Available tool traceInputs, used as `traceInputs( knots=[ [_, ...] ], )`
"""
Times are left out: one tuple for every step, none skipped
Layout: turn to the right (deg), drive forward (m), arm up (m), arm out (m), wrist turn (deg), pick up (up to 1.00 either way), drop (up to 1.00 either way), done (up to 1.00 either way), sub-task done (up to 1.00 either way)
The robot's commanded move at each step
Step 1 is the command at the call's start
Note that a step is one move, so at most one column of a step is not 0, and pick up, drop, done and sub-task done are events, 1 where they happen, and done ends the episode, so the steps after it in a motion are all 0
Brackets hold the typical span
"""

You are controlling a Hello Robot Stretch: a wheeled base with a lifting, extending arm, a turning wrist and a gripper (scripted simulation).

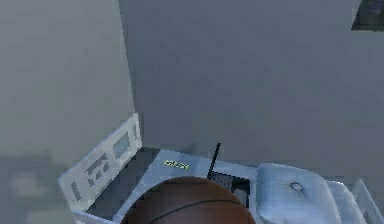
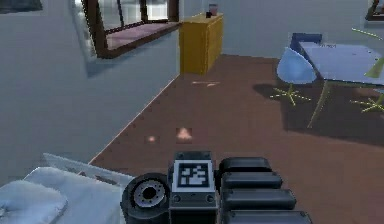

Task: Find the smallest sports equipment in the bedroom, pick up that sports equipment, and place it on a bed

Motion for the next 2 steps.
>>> traceInputs(
  knots=[
    [-6.0,0.0,0.0,0.0,0.0,0.0,0.0,0.0,0.0],
    [45.0,0.0,0.0,0.0,0.0,0.0,0.0,0.0,0.0]
  ],
)
